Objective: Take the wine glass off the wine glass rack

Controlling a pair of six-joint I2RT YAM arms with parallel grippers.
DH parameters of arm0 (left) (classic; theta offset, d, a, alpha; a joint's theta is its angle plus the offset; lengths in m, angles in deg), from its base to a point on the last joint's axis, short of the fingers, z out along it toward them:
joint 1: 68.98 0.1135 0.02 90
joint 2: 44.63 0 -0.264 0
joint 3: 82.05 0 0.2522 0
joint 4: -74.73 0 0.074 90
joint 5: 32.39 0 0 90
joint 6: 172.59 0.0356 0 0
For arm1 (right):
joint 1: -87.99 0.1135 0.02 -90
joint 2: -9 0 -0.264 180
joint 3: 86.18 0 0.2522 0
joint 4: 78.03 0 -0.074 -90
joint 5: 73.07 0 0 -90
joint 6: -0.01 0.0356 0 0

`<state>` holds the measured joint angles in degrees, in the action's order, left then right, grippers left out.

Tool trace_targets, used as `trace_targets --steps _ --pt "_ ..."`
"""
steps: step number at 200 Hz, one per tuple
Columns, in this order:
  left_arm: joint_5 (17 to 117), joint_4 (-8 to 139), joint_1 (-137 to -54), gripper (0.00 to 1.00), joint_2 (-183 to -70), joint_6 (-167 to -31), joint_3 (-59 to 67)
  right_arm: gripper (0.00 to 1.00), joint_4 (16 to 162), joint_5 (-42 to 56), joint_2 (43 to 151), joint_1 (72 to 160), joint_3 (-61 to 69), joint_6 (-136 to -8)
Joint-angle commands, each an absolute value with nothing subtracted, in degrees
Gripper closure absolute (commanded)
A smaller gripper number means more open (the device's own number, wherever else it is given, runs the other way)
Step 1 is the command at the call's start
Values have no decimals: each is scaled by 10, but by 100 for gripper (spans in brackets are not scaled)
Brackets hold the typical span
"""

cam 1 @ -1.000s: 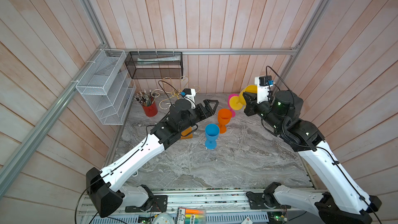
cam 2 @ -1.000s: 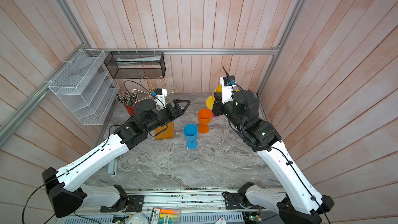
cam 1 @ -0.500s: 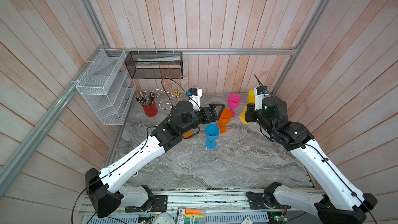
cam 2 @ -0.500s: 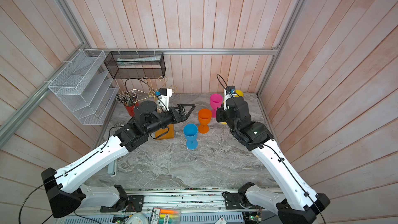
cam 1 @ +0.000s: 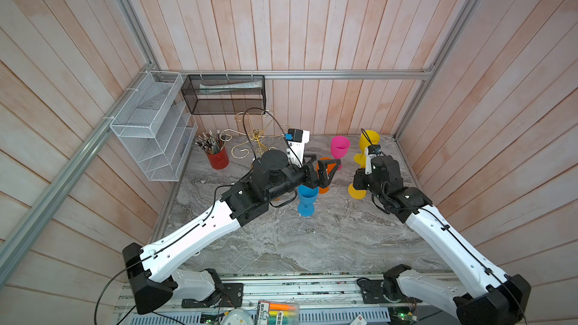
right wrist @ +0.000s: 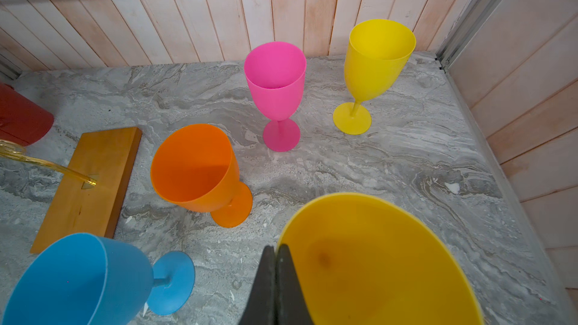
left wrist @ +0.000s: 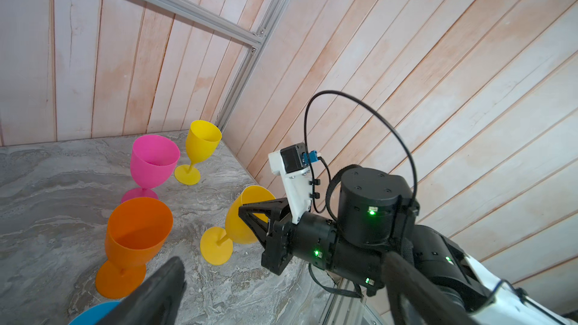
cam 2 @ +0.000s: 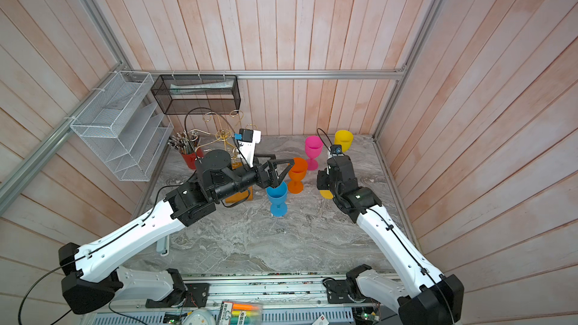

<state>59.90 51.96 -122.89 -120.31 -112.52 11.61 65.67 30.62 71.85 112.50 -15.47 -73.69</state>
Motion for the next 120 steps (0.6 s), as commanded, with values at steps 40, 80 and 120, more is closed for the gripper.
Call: trace_targets --steps 40,80,120 --pt "573 505 -1232 0 -1206 -1080 143 100 770 283 748 1114 -186 -731" --pt "572 500 -1253 0 -1208 -1068 149 100 795 275 783 1112 -197 -729" --pt "570 497 -1257 0 -1214 -1059 157 100 813 271 797 1110 -209 -729"
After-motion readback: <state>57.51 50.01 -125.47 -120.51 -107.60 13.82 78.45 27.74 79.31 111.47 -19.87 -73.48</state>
